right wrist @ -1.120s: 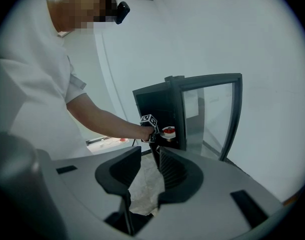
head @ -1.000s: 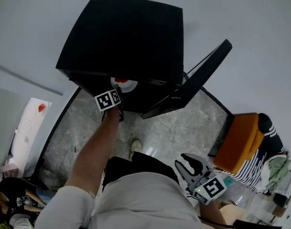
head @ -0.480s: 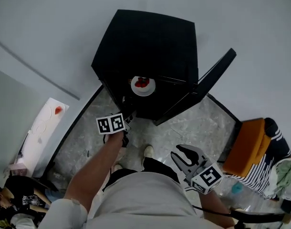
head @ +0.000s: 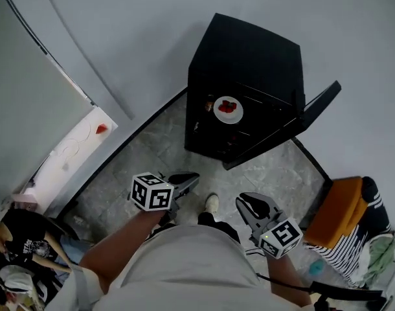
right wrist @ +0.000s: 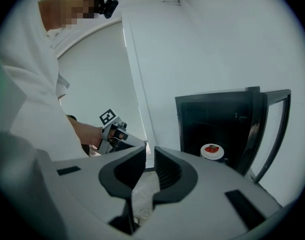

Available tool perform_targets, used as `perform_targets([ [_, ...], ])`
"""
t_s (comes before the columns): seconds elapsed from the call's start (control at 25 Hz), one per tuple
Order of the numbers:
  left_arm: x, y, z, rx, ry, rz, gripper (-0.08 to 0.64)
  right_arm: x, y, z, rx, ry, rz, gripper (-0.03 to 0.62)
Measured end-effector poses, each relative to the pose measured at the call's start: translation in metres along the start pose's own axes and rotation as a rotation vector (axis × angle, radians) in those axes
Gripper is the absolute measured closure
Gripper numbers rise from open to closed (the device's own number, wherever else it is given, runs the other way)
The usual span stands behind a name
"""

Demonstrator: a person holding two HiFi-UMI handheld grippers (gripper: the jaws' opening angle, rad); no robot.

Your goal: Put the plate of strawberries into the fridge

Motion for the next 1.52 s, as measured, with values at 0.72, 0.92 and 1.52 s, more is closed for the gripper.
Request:
perform_targets([
  [0.72,-0.159,-0.083,0.048,0.136,-0.131,-0.015,0.546,0.054,-0.03,-0.157,-0.025,0.08,-0.02,0.563],
  [0.92,-0.167,-0.088,0.065,0.15,-0.141,-0.001,0.546,0.044,-0.032,-0.171,-0.036,0.073,0.003,0.566],
  [1.52,-0.152,-0.099,0.1,0.206,-0.174,-0.027,0.546,0.004,-0.042,-0.197,-0.049,0.03,0.033,0.571],
])
Point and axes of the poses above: the fingertips, and each gripper's own axes: x forward along the fingers, z to its right, y out of its top, the point moved 10 cm from there along -x, backward along the fingers, and after that the axes turned 5 degrees about y, right-handed, at the moved point
